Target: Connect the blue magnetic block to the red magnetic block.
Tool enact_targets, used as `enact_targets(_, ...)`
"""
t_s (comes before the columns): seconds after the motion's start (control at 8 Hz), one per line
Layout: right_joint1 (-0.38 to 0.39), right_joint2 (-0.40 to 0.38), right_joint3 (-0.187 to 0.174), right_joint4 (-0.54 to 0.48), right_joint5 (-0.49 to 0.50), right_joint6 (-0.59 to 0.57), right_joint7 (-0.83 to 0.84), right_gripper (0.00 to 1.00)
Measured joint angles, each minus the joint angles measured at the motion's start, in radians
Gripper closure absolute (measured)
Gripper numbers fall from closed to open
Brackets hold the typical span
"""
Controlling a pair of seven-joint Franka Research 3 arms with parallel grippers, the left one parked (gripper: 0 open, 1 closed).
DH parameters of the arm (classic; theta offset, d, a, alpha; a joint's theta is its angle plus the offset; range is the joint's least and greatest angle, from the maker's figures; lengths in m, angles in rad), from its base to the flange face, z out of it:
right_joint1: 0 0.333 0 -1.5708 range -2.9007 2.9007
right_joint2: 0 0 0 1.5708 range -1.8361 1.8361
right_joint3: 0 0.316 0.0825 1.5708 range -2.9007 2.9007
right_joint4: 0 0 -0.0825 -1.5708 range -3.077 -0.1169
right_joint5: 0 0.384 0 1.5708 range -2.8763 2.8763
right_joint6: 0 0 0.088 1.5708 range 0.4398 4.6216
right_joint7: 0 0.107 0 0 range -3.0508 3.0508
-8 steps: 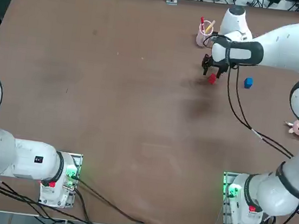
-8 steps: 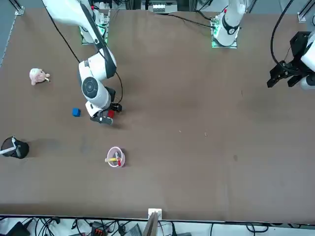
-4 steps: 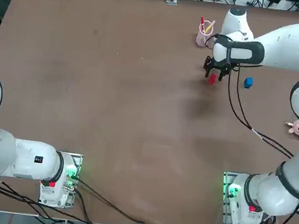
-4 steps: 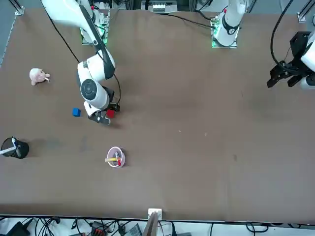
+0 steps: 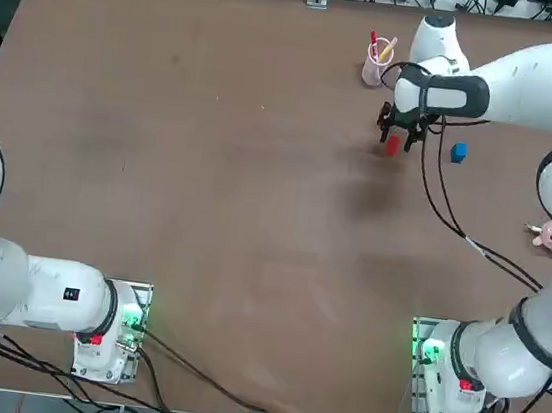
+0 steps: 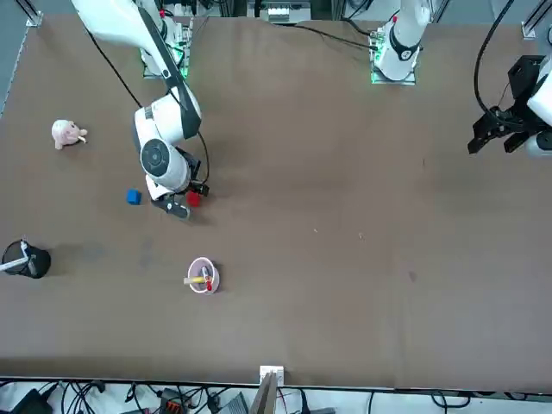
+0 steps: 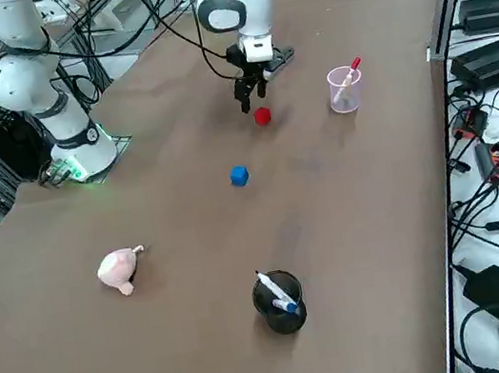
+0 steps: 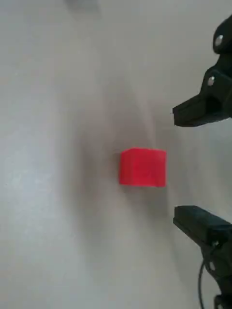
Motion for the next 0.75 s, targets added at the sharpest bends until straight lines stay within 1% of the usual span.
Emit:
enact_targets(0.38, -0.001, 0.016, -0.001, -0.004, -0.011, 0.066, -0.007, 0.0)
enact_targets(0.75, -0.001, 0.043, -0.002, -0.019, -0.027, 0.084, -0.073, 0.0)
